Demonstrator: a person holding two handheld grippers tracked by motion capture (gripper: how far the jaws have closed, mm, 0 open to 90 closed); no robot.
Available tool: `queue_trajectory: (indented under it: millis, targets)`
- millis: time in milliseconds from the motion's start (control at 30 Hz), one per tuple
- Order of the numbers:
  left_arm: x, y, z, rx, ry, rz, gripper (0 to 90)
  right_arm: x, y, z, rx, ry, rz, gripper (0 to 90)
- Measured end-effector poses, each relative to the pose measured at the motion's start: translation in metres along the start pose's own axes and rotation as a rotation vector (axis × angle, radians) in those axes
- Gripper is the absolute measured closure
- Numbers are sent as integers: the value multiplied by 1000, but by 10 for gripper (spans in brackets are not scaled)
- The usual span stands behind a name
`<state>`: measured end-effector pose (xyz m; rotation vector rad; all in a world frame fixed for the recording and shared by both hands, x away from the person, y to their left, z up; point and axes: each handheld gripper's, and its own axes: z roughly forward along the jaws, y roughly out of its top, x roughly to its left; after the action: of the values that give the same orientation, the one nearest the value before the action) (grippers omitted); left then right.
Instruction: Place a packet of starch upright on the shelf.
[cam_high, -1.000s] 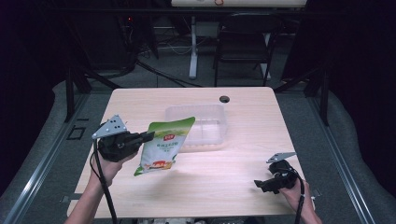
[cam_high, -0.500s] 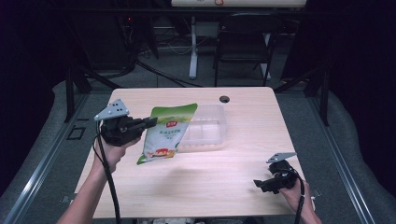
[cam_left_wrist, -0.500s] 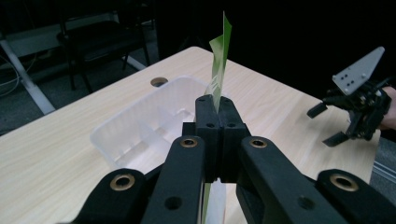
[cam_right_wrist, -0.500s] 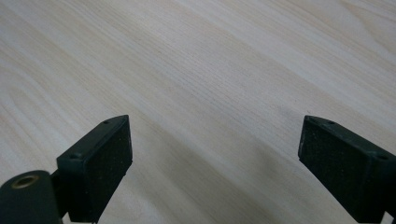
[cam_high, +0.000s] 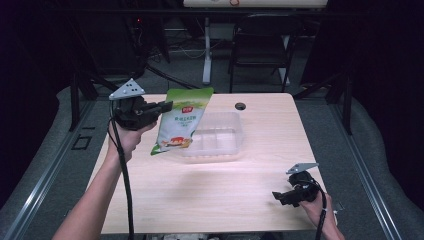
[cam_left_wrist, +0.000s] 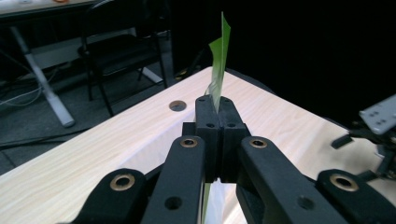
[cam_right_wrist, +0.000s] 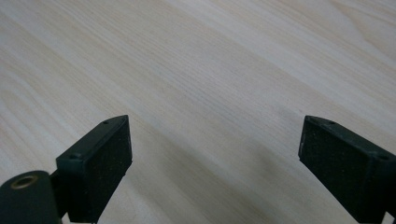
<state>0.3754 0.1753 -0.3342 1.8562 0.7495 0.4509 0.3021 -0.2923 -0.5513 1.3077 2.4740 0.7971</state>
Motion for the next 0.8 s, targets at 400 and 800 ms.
queue_trajectory:
  millis: [400, 800]
  targets:
    - [20, 4, 20, -16, 38, -70, 900, -2, 0, -1, 25, -5, -3, 89]
    - [34, 4, 46, -33, 79, -143, 900, -3, 0, -1, 23, -11, -9, 89]
